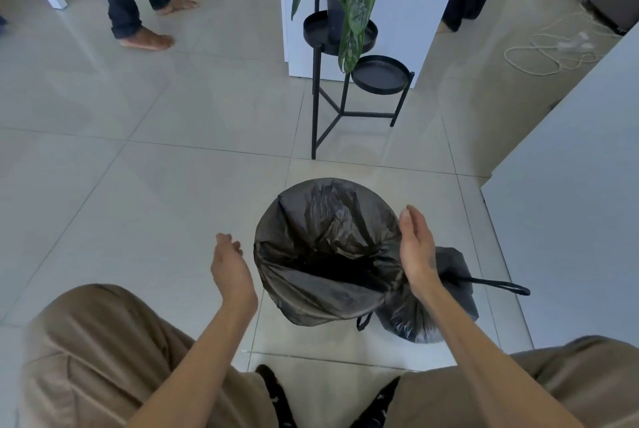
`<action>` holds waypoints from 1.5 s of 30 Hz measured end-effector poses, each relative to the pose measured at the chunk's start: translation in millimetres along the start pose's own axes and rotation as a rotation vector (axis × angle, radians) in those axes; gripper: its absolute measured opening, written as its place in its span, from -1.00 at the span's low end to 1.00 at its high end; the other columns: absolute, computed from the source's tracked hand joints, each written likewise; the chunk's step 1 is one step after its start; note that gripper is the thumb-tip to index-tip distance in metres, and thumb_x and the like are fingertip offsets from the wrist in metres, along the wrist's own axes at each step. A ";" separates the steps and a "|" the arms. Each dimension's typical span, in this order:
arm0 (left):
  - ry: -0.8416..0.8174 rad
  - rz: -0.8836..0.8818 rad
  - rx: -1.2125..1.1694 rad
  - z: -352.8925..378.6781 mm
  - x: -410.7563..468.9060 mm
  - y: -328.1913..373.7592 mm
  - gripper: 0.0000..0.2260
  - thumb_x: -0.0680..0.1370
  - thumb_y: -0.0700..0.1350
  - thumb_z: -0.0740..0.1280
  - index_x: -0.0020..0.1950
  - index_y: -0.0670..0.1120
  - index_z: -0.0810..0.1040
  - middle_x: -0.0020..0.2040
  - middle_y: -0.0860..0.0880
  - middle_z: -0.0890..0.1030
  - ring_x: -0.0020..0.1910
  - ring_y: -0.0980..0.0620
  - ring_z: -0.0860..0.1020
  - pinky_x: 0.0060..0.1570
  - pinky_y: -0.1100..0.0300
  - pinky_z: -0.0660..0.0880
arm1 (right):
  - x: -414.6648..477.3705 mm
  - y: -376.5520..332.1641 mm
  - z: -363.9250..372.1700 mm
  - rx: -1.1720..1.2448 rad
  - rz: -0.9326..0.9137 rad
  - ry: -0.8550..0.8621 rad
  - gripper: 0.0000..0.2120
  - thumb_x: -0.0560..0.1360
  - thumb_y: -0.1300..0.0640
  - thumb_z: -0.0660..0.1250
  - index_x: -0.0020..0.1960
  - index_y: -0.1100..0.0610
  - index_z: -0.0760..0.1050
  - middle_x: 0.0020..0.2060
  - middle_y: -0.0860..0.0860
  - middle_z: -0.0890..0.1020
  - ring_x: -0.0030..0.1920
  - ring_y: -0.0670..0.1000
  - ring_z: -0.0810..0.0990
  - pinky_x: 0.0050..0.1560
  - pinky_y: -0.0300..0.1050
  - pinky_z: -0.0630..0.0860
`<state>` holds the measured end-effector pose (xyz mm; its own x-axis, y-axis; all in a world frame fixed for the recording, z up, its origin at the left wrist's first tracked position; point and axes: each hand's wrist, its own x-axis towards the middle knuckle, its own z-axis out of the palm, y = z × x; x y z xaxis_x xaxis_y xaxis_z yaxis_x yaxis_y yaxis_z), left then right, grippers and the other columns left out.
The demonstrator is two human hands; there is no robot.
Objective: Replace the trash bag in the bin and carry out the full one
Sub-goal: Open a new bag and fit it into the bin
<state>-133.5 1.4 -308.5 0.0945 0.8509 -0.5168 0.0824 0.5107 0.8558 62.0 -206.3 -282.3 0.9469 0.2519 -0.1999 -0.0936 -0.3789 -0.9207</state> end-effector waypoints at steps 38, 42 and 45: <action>-0.236 -0.010 0.106 47.1 3.5 4.3 -0.20 0.50 0.51 -0.09 0.46 0.02 0.48 0.29 -0.05 0.63 0.28 -0.09 0.57 0.40 -0.10 0.41 | -7.8 19.5 15.4 -0.157 0.151 0.054 -0.47 0.64 -0.14 0.18 0.53 0.06 0.22 0.35 0.16 0.53 0.32 0.22 0.51 0.28 0.11 0.47; -0.085 0.036 -0.004 39.9 2.3 1.8 -0.23 0.49 0.51 -0.07 0.49 0.09 0.42 0.38 -0.03 0.57 0.30 0.03 0.49 0.38 0.05 0.30 | -3.7 16.1 10.3 -0.197 0.087 0.098 -0.36 0.63 -0.14 0.21 0.60 0.07 0.10 0.55 0.11 0.30 0.52 0.17 0.30 0.49 0.14 0.29; -0.222 -0.150 -0.281 42.3 -15.8 -21.0 -0.24 0.48 0.52 0.01 0.51 0.11 0.39 0.35 -0.02 0.59 0.22 0.00 0.57 0.28 0.04 0.46 | -5.5 13.0 16.4 -0.105 0.166 0.036 -0.37 0.61 -0.19 0.19 0.60 -0.03 0.08 0.46 0.12 0.42 0.43 0.19 0.42 0.39 0.12 0.39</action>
<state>-94.8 -28.0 -319.3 0.3170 0.7325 -0.6025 -0.1608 0.6676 0.7270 50.5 -198.0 -298.7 0.9316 0.1471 -0.3323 -0.2185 -0.5038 -0.8357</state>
